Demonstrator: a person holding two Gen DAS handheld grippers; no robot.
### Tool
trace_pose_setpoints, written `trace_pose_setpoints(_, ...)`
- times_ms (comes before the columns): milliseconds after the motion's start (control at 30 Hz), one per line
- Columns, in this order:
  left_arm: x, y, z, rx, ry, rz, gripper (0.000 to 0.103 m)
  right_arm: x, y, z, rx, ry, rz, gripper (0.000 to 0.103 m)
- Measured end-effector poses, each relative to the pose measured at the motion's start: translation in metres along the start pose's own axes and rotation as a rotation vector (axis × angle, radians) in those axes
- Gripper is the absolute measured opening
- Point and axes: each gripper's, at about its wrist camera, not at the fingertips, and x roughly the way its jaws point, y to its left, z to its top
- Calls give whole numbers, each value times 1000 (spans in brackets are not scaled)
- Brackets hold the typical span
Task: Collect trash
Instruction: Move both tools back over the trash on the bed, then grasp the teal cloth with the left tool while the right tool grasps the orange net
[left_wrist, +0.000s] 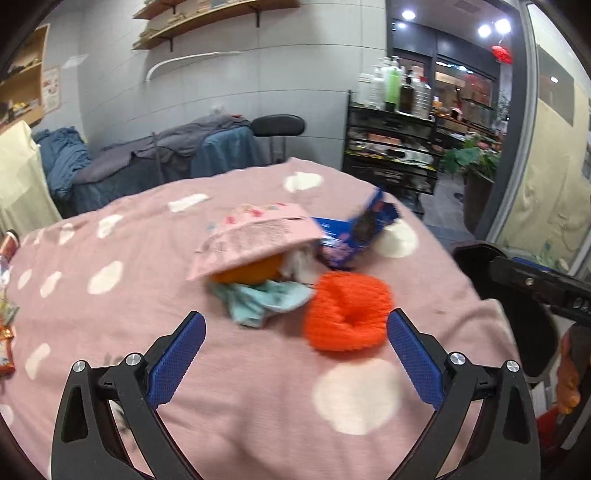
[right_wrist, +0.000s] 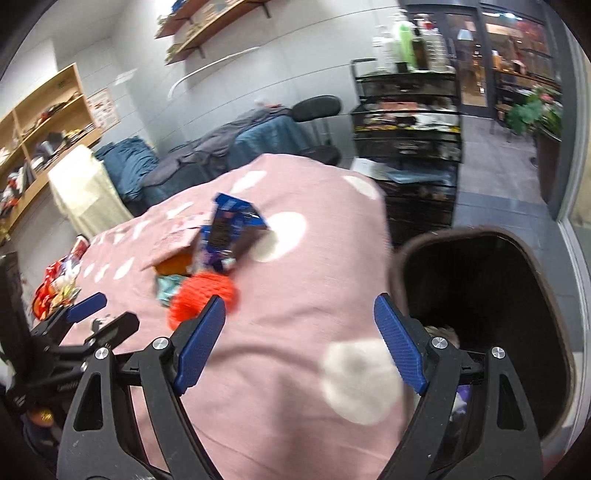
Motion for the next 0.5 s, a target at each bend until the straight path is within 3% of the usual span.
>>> trace_pose_setpoints(100, 7, 21, 5, 12, 6, 50, 97, 14, 15, 9, -6, 10, 35, 82)
trace_pose_setpoints(300, 21, 48, 10, -16, 36, 72, 92, 38, 40, 19, -34, 58, 78, 82)
trace_pose_setpoints(500, 30, 57, 7, -34, 71, 76, 87, 68, 75, 9, -180, 185, 123, 82)
